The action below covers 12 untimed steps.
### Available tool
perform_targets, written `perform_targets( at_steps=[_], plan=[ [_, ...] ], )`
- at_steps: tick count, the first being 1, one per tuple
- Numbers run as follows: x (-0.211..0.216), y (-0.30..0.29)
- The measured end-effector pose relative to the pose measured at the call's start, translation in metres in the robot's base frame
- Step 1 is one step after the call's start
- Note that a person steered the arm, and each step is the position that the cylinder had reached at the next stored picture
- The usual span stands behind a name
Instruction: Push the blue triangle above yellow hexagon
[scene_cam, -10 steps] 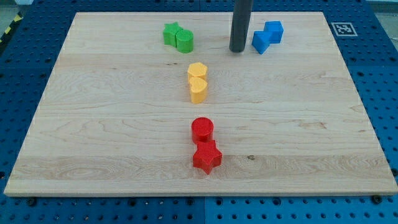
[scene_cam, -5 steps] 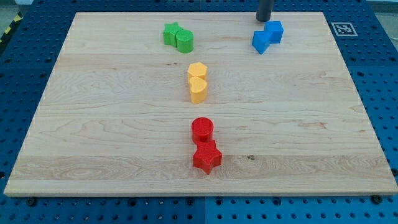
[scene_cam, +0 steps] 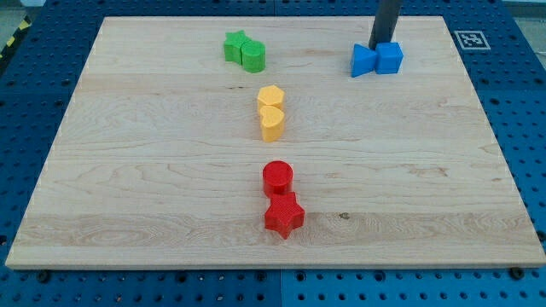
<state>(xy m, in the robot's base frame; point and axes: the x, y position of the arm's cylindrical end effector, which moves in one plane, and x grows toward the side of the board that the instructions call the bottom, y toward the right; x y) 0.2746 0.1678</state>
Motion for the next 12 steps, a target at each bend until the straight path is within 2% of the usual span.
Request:
perform_targets(
  at_steps=[2,4,9,12],
  plan=[
    [0.026,-0.019],
    [0.026,-0.053],
    [0.107,-0.053],
    [0.121,-0.053]
  ],
)
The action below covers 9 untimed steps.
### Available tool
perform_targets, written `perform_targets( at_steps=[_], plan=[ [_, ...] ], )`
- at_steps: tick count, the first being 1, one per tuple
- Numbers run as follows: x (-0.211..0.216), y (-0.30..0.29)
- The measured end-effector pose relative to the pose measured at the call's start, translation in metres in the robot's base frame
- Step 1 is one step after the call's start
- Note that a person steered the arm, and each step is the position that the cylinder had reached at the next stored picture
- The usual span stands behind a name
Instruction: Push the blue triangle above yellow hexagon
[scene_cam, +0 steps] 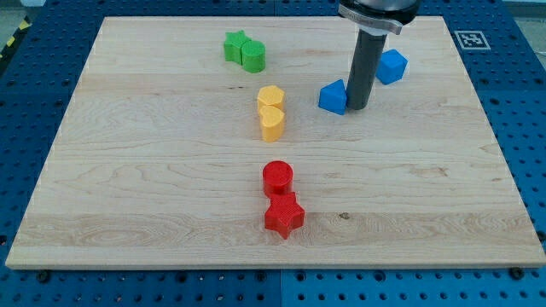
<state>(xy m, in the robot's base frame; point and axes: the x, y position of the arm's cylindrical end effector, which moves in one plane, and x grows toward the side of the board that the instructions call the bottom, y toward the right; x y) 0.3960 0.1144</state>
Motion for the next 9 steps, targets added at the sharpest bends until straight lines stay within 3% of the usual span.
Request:
perform_targets(
  at_steps=[5,9],
  plan=[
    [0.001,-0.043],
    [-0.026,-0.106]
  ],
)
